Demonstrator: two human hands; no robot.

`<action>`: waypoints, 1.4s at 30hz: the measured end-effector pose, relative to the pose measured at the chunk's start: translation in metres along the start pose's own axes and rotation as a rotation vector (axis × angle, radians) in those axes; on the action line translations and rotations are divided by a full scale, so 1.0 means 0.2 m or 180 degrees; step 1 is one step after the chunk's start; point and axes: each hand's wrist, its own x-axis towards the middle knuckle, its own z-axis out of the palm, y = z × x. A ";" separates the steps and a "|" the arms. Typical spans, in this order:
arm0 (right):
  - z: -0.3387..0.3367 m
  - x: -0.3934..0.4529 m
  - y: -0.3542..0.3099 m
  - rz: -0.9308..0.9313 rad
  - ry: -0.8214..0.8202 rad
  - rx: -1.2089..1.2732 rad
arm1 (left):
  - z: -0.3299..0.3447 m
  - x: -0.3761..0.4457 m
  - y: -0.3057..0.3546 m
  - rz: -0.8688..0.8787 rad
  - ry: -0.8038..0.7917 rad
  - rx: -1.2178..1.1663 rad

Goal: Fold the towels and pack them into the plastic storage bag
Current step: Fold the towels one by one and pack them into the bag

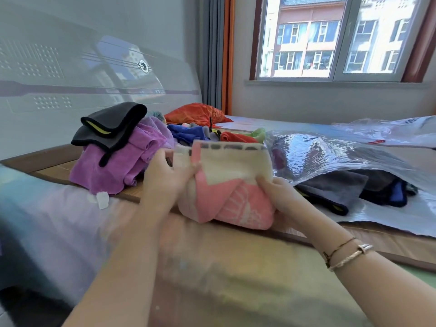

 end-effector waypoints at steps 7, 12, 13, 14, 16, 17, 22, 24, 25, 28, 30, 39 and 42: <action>0.06 0.01 -0.02 -0.0264 0.0534 -0.1331 | 0.07 -0.03 -0.01 -0.0710 -0.0854 0.0240; 0.09 0.00 -0.03 -0.0323 0.0728 -0.1048 | 0.03 -0.10 -0.01 -0.0361 -0.1019 0.0431; 0.09 -0.01 -0.03 -0.0312 0.0719 -0.1036 | 0.03 -0.12 -0.01 -0.0306 -0.1000 0.0464; 0.09 -0.01 -0.03 -0.0299 0.0708 -0.1024 | 0.04 -0.13 -0.01 -0.0252 -0.0927 0.0489; 0.10 -0.03 -0.04 -0.0270 0.0648 -0.1035 | 0.04 -0.14 -0.01 -0.0161 -0.0652 0.0537; 0.10 -0.04 -0.05 -0.0265 0.0603 -0.1074 | 0.05 -0.14 -0.01 -0.0150 -0.0481 0.0544; 0.10 -0.15 -0.13 -0.0611 0.0257 -0.1311 | 0.07 -0.11 -0.07 -0.0308 -0.0065 0.0111; 0.10 -0.19 -0.14 -0.0742 -0.0067 -0.1397 | 0.07 -0.10 -0.08 -0.0315 0.0063 -0.0100; 0.09 -0.19 -0.14 -0.0786 -0.0233 -0.1335 | 0.07 -0.09 -0.06 -0.0259 0.0129 -0.0212; 0.03 -0.20 -0.15 -0.0913 -0.0620 -0.1005 | 0.05 -0.08 0.01 -0.0052 0.0264 -0.0634; -0.03 -0.25 -0.18 -0.0917 -0.0687 -0.1208 | 0.03 -0.08 0.08 0.0038 0.0307 -0.0833; -0.39 -0.45 -0.28 -0.0895 -0.0320 -0.1129 | 0.03 -0.20 0.19 -0.0567 -0.1447 -0.0657; -0.49 -0.58 -0.27 -0.0759 -0.0621 -0.0521 | 0.09 -0.24 0.23 -0.0668 -0.1494 -0.0477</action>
